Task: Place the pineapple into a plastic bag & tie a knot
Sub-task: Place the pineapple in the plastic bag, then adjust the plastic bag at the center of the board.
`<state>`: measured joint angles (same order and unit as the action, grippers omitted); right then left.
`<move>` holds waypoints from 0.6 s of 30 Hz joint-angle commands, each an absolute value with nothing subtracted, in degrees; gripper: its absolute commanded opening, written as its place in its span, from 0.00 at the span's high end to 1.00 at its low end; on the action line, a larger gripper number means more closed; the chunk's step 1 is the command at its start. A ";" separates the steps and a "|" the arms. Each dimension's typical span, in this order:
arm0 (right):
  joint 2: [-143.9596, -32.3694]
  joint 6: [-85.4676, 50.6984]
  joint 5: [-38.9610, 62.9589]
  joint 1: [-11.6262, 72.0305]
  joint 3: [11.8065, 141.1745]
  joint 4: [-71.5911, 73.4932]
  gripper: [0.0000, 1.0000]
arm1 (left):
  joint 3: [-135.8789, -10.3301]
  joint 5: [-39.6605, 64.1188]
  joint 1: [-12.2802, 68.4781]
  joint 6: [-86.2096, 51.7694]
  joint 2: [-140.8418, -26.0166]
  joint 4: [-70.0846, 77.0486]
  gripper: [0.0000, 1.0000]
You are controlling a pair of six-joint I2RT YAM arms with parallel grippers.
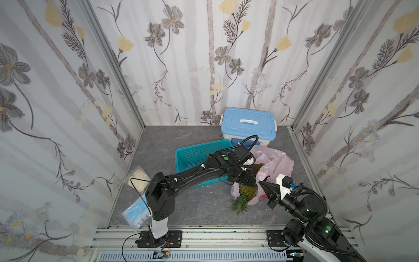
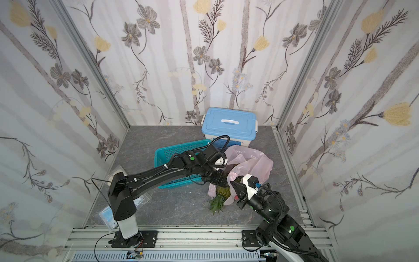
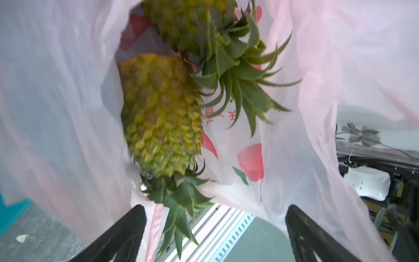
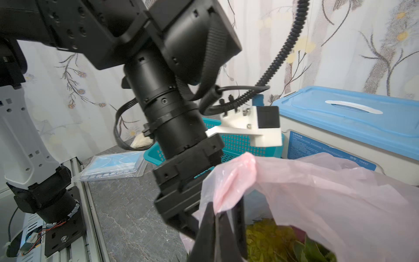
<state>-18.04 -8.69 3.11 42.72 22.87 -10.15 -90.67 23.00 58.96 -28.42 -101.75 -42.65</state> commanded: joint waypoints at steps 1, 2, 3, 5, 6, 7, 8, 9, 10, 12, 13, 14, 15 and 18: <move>-18.50 -8.88 2.74 42.71 22.83 -8.26 1.00 | -85.65 20.20 59.24 -27.63 -97.10 -41.05 0.06; -18.67 -8.93 2.88 42.71 22.89 -8.26 1.00 | -84.01 18.48 59.19 -28.65 -95.76 -41.86 0.07; -18.80 -8.99 3.02 42.71 22.86 -8.28 1.00 | -82.93 17.11 59.28 -29.31 -94.96 -42.64 0.07; -19.04 -9.40 3.38 42.71 22.98 -8.35 1.00 | -80.00 12.57 59.39 -31.45 -93.89 -44.24 0.04; -19.07 -9.62 3.49 42.71 22.92 -8.35 1.00 | -79.20 10.67 59.41 -32.02 -93.91 -44.21 0.03; -19.07 -9.75 3.64 42.71 22.75 -8.26 1.00 | -79.04 8.25 59.28 -32.71 -94.50 -44.67 0.03; -19.07 -9.84 3.77 42.71 22.64 -8.12 1.00 | -79.60 7.31 59.15 -32.55 -95.63 -44.89 0.03; -19.15 -9.93 3.82 42.71 22.67 -8.00 1.00 | -80.67 6.43 59.15 -32.33 -96.76 -45.73 0.03; -19.29 -9.93 3.87 42.71 22.68 -8.00 1.00 | -82.06 5.82 59.19 -32.07 -98.17 -46.47 0.03; -19.47 -9.95 3.95 42.71 22.77 -7.97 1.00 | -82.88 4.66 59.18 -31.95 -100.29 -47.31 0.03; -19.59 -10.02 4.04 42.71 22.76 -7.88 1.00 | -82.88 5.07 59.24 -31.46 -100.86 -46.55 0.03; -19.76 -10.02 4.04 42.71 22.68 -7.66 1.00 | -82.88 5.76 59.21 -31.23 -101.34 -45.27 0.05; -19.90 -10.02 4.04 42.71 22.73 -7.46 1.00 | -82.88 6.46 59.24 -31.06 -101.69 -43.81 0.08; -20.45 -10.19 3.91 42.71 22.81 -6.64 1.00 | -82.43 9.03 59.19 -29.77 -103.64 -40.52 0.24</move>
<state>-20.01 -9.63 3.29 42.68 22.72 -10.11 -82.28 7.81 59.20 -31.33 -102.39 -43.75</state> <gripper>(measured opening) 0.048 0.784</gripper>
